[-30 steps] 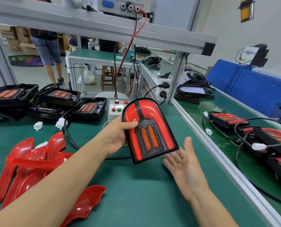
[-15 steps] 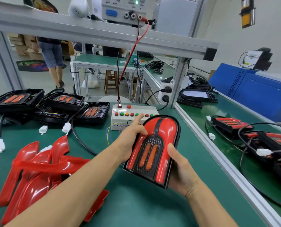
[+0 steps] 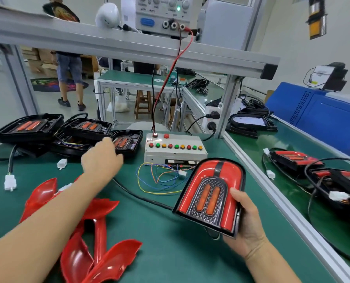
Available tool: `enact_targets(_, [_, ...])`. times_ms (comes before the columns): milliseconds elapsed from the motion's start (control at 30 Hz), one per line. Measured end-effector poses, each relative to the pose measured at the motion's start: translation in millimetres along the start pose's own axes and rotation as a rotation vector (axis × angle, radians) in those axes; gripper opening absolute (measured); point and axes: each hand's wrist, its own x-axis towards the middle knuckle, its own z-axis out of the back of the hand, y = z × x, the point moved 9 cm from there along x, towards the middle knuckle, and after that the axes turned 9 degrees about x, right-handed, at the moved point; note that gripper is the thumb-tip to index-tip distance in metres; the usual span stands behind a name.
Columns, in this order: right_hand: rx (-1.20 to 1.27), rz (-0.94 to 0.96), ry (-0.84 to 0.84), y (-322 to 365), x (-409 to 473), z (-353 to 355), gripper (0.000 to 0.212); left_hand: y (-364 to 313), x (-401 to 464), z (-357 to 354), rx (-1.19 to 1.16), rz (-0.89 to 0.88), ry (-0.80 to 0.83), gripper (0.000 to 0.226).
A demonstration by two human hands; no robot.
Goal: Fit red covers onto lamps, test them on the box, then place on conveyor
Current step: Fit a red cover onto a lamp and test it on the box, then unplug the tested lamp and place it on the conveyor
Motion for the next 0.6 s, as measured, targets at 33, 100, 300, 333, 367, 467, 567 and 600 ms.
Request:
enact_targets(33, [-0.004, -0.006, -0.012, -2, 1, 1, 0.071, 10, 3, -6, 0.069, 0.012, 0.03, 0.031])
enact_targets(100, [-0.009, -0.023, -0.031, -6, 2, 3, 0.071, 22, 5, -17, 0.181, 0.012, 0.094, 0.036])
enact_targets(300, [-0.019, -0.043, -0.061, -9, 2, 4, 0.073, 40, 0, -34, -0.043, 0.178, 0.161, 0.031])
enact_targets(333, [-0.019, -0.042, -0.06, -7, 1, 3, 0.073, 45, 1, -38, -0.187, 0.241, 0.185, 0.031])
enact_targets(367, [-0.02, -0.04, -0.06, -5, 0, 2, 0.073, 49, 2, -43, -0.353, 0.29, 0.219, 0.027])
enact_targets(467, [-0.007, -0.022, -0.063, 2, -1, 2, 0.071, 44, -1, -50, -0.922, 0.396, 0.325, 0.024])
enact_targets(567, [0.011, 0.004, -0.08, 8, -2, 5, 0.056, 33, -11, -45, -1.219, 0.449, 0.442, 0.024])
enact_targets(600, [0.015, 0.014, -0.087, 10, -2, 7, 0.056, 29, -14, -42, -1.275, 0.447, 0.478, 0.024])
